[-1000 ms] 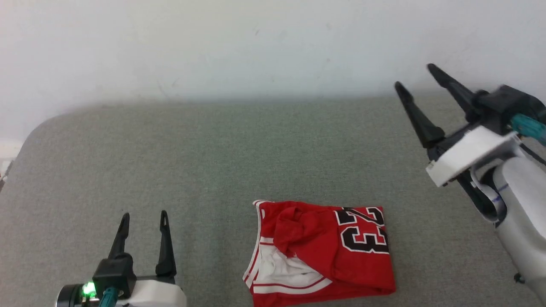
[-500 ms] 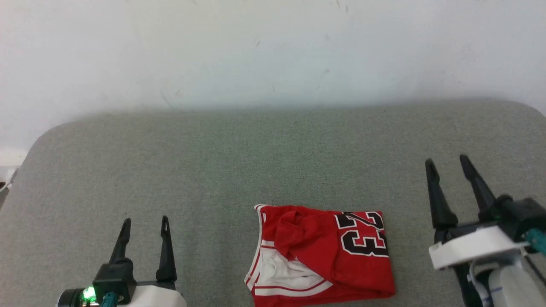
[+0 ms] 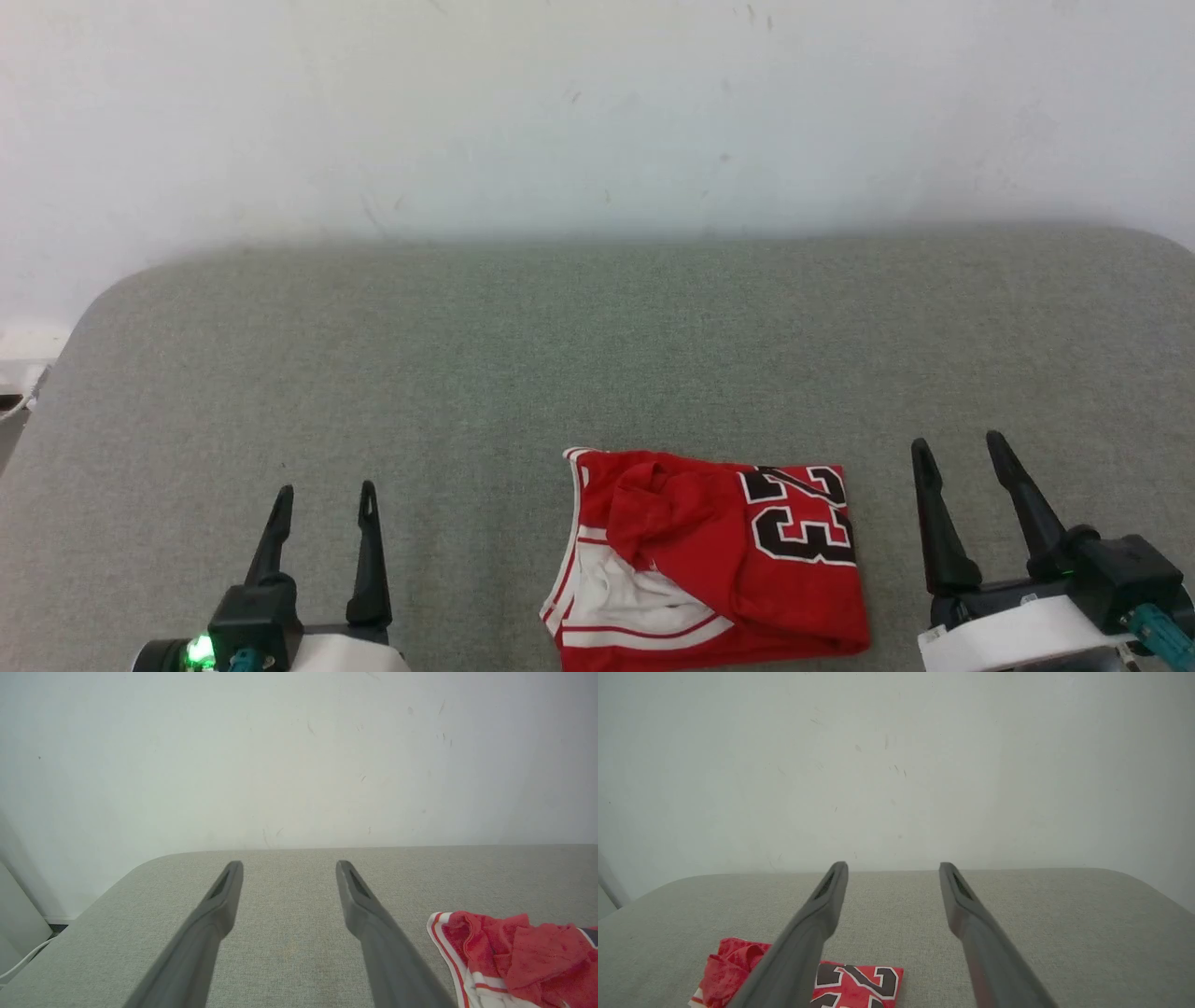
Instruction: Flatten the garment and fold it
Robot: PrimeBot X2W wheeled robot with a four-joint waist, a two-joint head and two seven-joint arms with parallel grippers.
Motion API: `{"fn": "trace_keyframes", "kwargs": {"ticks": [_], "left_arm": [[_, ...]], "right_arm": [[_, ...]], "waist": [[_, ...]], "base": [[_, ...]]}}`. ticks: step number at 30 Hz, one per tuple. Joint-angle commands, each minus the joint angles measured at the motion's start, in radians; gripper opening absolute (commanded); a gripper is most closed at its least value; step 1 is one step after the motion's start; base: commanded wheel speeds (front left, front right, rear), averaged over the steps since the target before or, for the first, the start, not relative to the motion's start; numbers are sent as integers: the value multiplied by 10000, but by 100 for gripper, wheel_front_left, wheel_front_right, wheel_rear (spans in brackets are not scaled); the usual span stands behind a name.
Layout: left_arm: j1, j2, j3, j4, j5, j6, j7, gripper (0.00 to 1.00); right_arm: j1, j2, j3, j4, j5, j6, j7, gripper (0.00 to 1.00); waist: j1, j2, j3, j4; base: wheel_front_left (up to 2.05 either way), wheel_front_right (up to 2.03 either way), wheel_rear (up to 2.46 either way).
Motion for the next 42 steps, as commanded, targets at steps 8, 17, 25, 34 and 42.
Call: {"fn": "trace_keyframes", "kwargs": {"ticks": [8,17,25,34,42], "left_arm": [[148,-60,-2,-26,53,-11,-47,100],[89,-75,31,-35,52,25,-47,100],[11,-82,48,-25,67,16,-47,100],[-88,-99,-62,-40,14,12,-47,100],[-358,-112,-71,-74,-48,61,-47,100]], "right_arm": [[112,74,-69,-332,-211,-6,182,100],[-1733,-588,15,-1098,4,-6,1235,100],[-3793,-2095,1258,-685,1008,-6,4827,100],[-4828,-4243,3716,862,4050,-6,9040,100],[-5007,-4696,4976,2154,5855,-6,10302,100]], "waist": [[0,-1,-41,4],[0,-1,28,-72],[0,-1,53,-23],[0,-1,284,242],[0,-1,807,427]], "base": [[0,0,0],[0,0,0],[0,0,0],[0,0,0],[0,0,0]]}}
